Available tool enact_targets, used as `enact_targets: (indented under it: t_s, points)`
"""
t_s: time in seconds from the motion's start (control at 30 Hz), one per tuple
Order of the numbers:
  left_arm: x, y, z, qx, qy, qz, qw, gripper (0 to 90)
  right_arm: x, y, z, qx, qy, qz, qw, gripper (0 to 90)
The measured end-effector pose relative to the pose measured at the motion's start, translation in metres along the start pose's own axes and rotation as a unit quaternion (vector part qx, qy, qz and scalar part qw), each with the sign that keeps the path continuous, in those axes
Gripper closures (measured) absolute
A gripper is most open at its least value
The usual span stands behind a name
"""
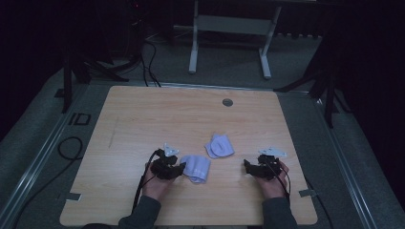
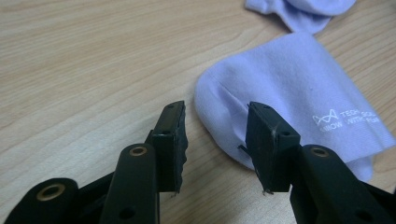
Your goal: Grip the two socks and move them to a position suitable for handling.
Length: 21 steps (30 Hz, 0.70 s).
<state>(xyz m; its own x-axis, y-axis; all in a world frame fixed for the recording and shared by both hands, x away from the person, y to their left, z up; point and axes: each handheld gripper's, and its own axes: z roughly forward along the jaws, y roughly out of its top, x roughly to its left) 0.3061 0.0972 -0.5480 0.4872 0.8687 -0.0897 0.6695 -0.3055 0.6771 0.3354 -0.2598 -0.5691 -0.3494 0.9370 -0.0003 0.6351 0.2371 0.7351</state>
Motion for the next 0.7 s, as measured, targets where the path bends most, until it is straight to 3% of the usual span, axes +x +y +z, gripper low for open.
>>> enact_targets:
  t_s: [0.17,0.23,0.3,0.33,0.57,0.7]
  points:
    - [-0.002,-0.001,0.004,0.010,0.000,0.007,0.9999,61.3,0.000,0.000,0.000,0.000,0.000,0.000,1.0000,18.4]
    - [-0.003,-0.001,0.006,0.012,0.003,0.014,0.9998,72.9,0.000,0.000,0.000,0.000,0.000,0.000,1.0000,18.4]
    - [-0.004,0.000,0.006,0.015,0.000,0.019,0.9997,77.5,0.000,0.000,0.000,0.000,0.000,0.000,1.0000,18.4]
    - [-0.006,0.001,0.004,0.006,-0.003,0.018,0.9998,85.5,0.000,0.000,0.000,0.000,0.001,0.000,1.0000,18.4]
    - [-0.009,0.008,-0.009,-0.016,-0.014,0.019,0.9996,87.1,0.000,0.000,0.000,-0.001,0.002,-0.002,1.0000,19.7]
    - [-0.018,0.017,-0.018,-0.031,-0.026,0.034,0.9986,87.3,0.000,0.000,-0.001,-0.002,0.004,-0.004,1.0000,21.0]
